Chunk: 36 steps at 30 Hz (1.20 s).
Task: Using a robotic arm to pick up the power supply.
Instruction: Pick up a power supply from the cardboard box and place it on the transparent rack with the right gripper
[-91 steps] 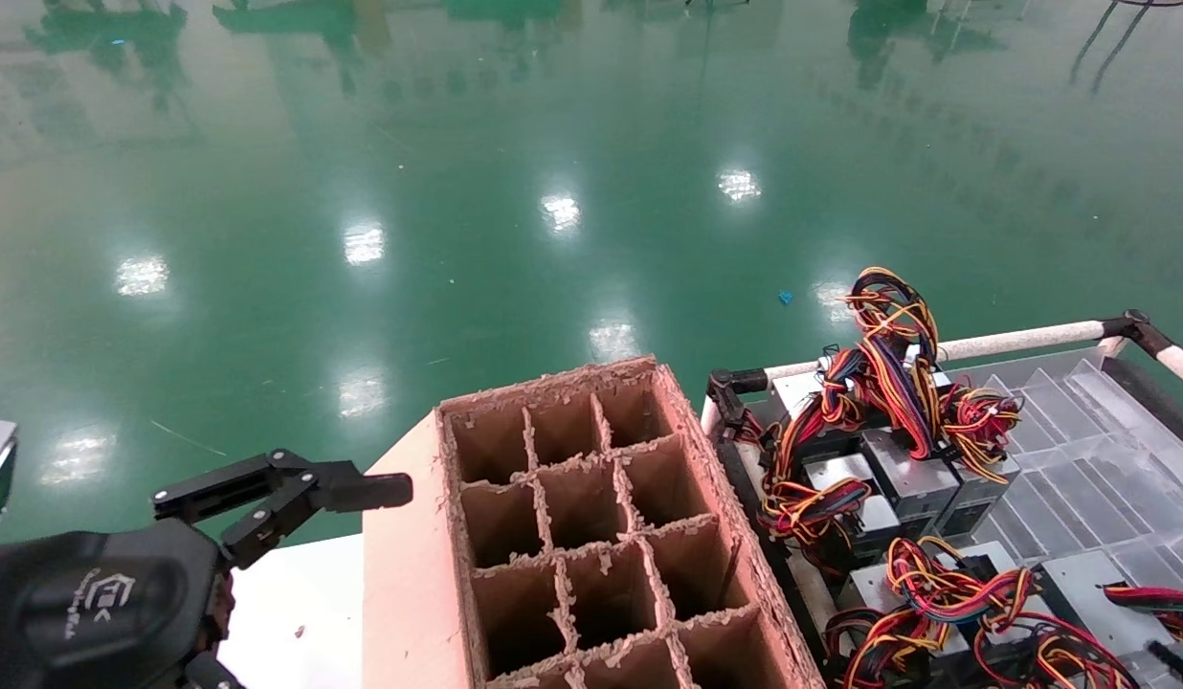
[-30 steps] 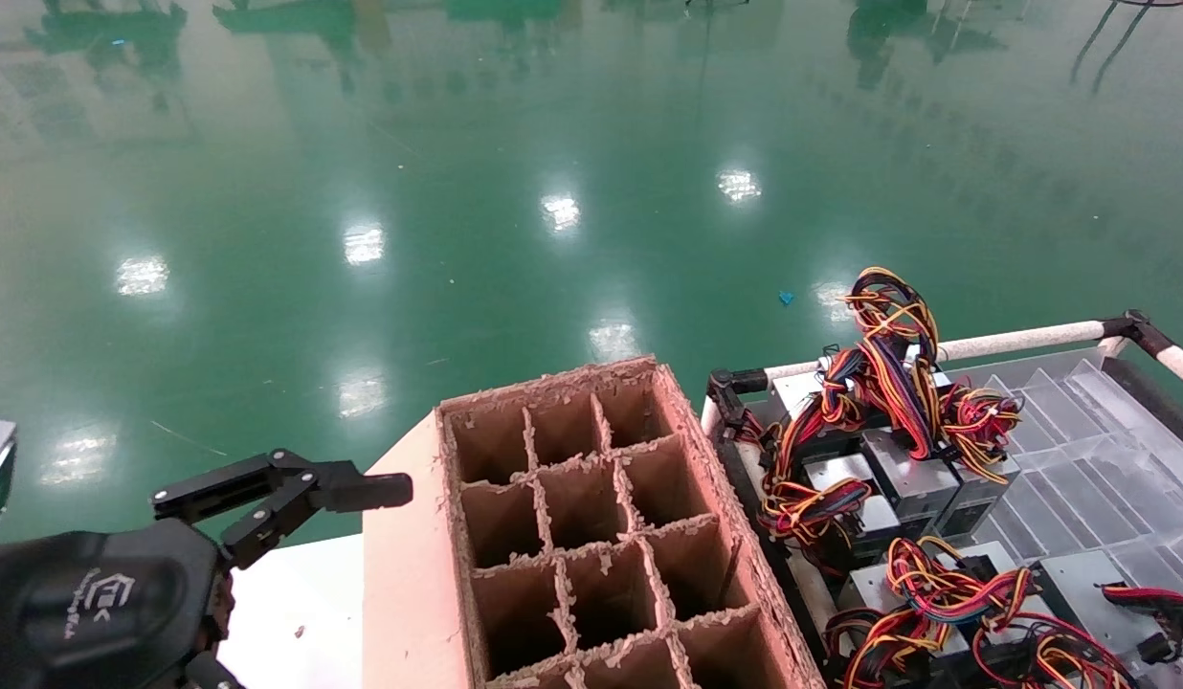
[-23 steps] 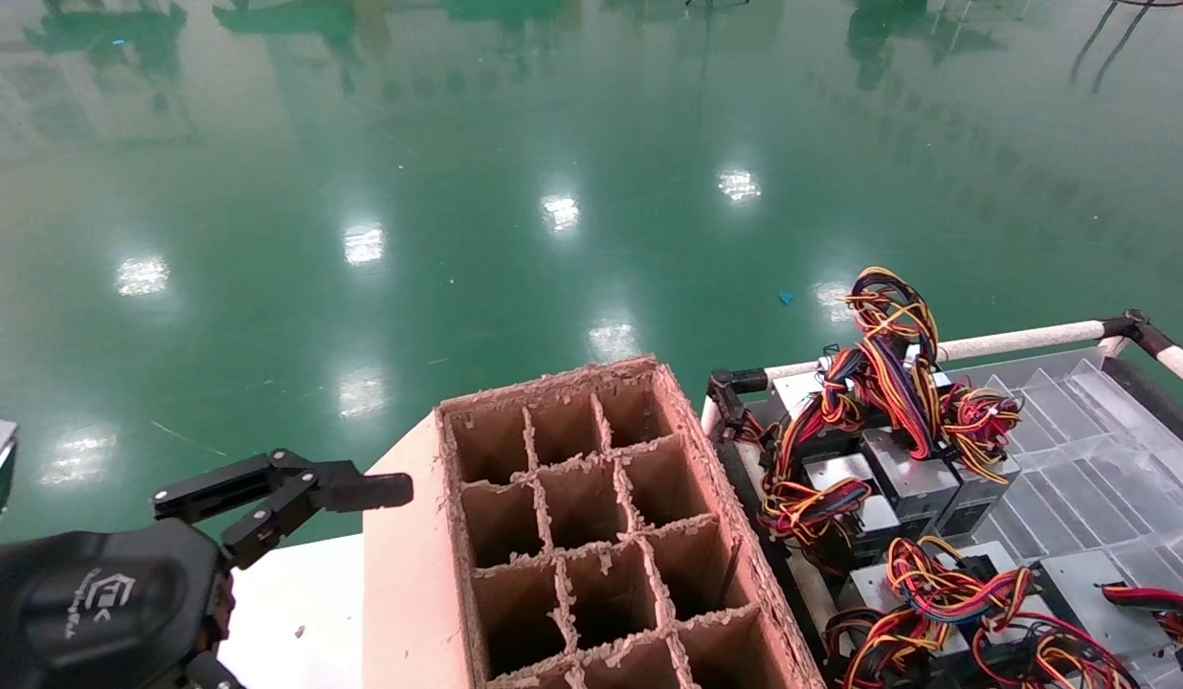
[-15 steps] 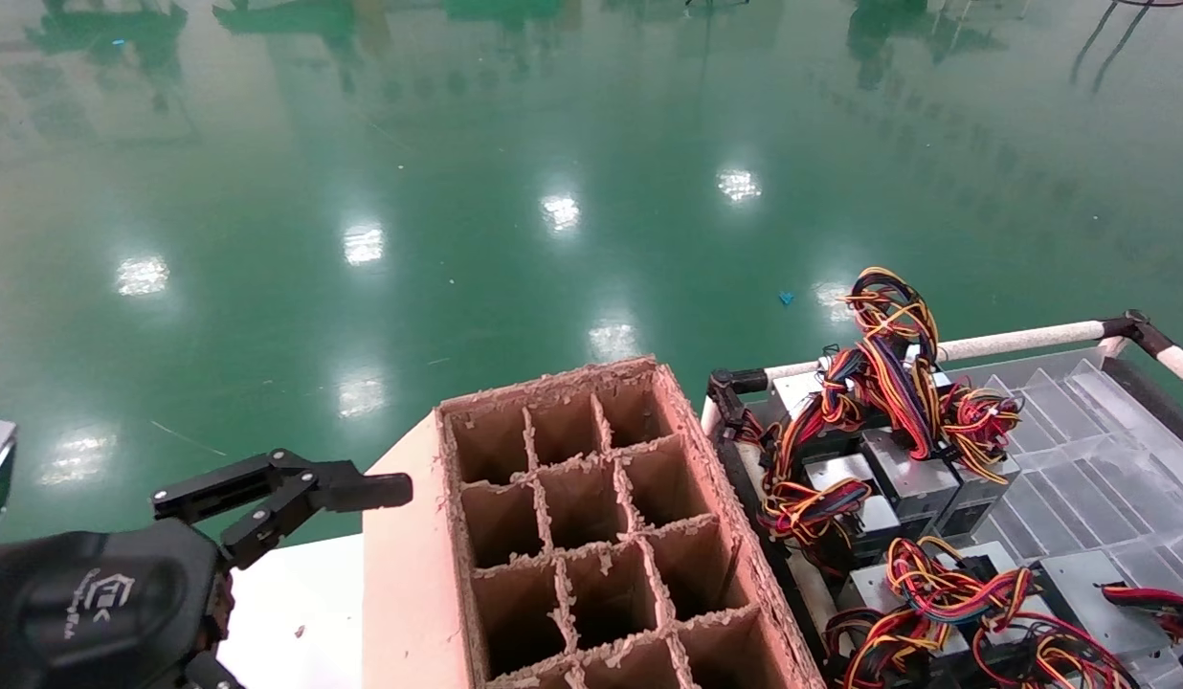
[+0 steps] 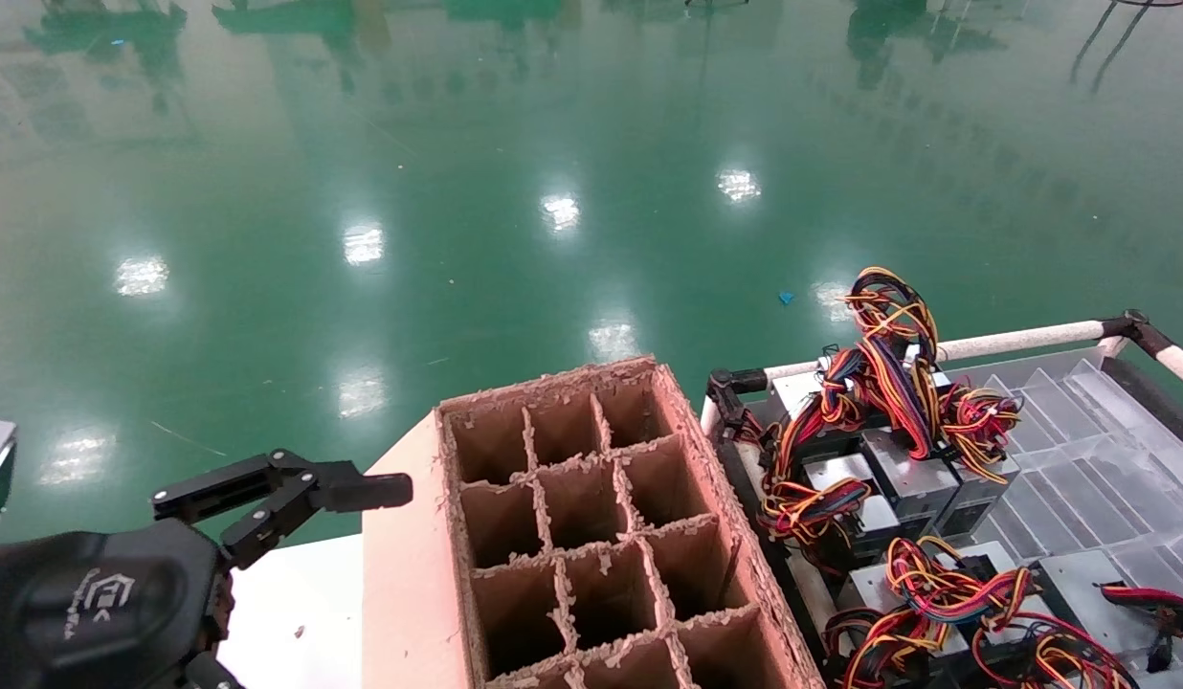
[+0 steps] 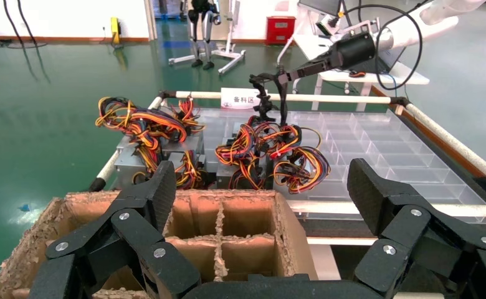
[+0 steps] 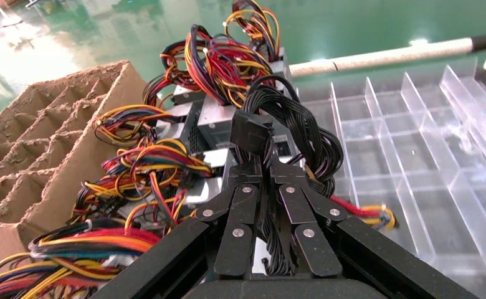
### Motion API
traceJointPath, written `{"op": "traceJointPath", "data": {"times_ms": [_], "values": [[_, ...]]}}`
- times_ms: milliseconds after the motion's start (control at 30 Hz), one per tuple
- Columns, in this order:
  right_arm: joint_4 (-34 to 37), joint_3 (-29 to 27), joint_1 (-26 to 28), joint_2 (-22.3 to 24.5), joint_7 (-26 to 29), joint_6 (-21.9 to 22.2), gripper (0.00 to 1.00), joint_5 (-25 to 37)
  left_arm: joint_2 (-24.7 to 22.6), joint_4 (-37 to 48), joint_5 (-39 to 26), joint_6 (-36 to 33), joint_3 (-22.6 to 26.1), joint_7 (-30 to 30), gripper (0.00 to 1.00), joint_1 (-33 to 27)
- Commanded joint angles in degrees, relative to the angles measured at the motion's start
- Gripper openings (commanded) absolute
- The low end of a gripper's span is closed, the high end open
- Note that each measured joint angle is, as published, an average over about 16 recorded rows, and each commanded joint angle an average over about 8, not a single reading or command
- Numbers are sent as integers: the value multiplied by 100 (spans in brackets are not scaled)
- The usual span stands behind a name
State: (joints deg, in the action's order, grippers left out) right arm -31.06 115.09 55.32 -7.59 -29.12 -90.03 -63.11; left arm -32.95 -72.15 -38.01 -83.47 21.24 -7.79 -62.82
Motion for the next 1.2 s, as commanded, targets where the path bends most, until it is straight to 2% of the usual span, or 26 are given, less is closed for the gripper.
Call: {"op": "traceJointPath", "data": {"times_ms": [33, 367, 433, 633, 700, 1200], "values": [[137, -44, 58, -96, 29, 9, 0, 74, 0, 0, 0, 0, 0, 0, 100, 0], [601, -106, 225, -444, 333, 25, 2, 392, 0, 0, 0, 0, 0, 0, 100, 0], [643, -115, 204, -459, 379, 13, 17, 393, 0, 0, 0, 0, 1, 0, 100, 0], [684, -156, 136, -464, 409, -20, 90, 376, 0, 0, 1, 1, 1, 0, 100, 0], [689, -167, 127, -466, 403, -22, 100, 383, 1, 1, 1, 1, 1, 1, 100, 1], [640, -204, 232, -493, 378, 1, 100, 494, 1, 2, 1, 1, 1, 1, 100, 1]]}}
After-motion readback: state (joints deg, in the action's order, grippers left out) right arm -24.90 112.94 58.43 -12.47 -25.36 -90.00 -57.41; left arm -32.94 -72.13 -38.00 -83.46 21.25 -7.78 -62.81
